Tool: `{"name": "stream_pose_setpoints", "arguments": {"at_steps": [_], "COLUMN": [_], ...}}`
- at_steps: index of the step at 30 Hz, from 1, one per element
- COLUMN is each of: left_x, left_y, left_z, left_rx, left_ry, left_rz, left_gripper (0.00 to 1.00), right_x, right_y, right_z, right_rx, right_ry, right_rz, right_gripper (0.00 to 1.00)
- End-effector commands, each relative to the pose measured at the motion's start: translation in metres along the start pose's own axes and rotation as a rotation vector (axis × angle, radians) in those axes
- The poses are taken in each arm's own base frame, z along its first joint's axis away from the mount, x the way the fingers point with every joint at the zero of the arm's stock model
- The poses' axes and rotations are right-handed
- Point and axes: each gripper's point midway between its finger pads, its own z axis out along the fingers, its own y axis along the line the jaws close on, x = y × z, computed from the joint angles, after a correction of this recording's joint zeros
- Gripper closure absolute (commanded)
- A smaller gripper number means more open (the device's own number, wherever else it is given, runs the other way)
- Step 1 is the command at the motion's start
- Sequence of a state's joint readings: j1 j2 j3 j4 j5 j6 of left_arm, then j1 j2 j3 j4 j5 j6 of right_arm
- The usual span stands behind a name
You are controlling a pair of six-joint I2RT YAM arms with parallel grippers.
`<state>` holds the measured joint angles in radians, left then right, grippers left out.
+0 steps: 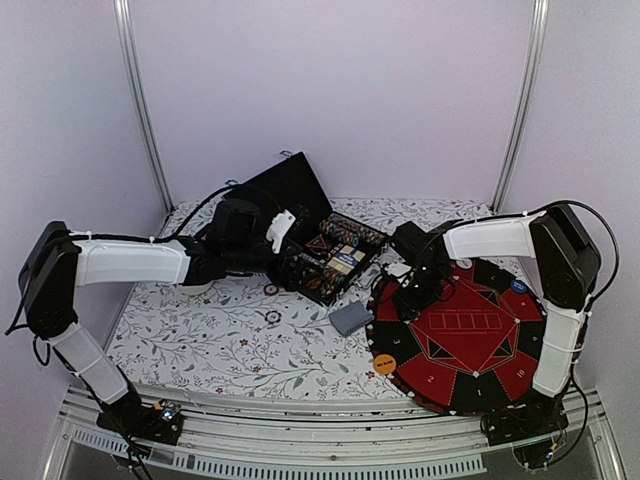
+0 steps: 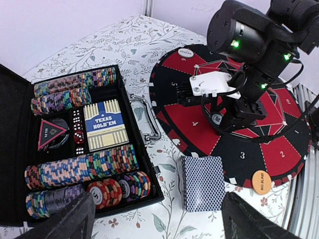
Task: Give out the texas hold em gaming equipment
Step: Adjust the poker chips pile on the poker table mat.
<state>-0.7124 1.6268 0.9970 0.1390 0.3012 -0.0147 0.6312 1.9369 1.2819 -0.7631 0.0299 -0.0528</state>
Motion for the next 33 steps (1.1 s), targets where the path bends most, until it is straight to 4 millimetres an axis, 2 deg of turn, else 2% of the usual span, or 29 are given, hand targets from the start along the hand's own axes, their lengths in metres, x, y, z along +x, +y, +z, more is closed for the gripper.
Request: {"name": "stream_pose_setpoints", "arguments": {"at_steps": [1,6,13,18,21,26,33], "left_x": [-0.006,-0.006,-0.006,-0.006,-0.006,-0.005,-0.006], "left_y": [0.001,0.002,0.002,0.002,0.003,0.004,0.004], "left_z": [-0.012,-0.012,-0.012,-0.013,-0.015,-0.015,-0.015], "left_rx": [-0.010,-0.010,-0.006,-0.009,-0.013,-0.015,-0.015], "left_ry": [-0.019,-0.017,-0.017,-0.016,-0.017,-0.015,-0.019], "left_rz": [0.016,0.015,0.015,0.017,0.021,0.024,0.023], "left_gripper": [0.10,0.10,0.09,0.10,0.10,0.10,0.09], "right_x": [0.018,0.031,0.035,0.042,0.051,0.057,0.057], "right_y": [0.008,0.008,0.000,-0.005,-0.011,-0.011,-0.007], "right_z": [0.013,0.013,0.015,0.020,0.018,0.009,0.005], "right_rx": [-0.048,-0.078,-0.096,-0.065,-0.018,0.012,0.023], "right_ry": [0.066,0.093,0.107,0.142,0.179,0.192,0.193], "right_rz": [0.018,0.052,0.101,0.100,0.133,0.136,0.127], "right_gripper": [0.46,0.42,0.42,0.49,0.42,0.41,0.50]}}
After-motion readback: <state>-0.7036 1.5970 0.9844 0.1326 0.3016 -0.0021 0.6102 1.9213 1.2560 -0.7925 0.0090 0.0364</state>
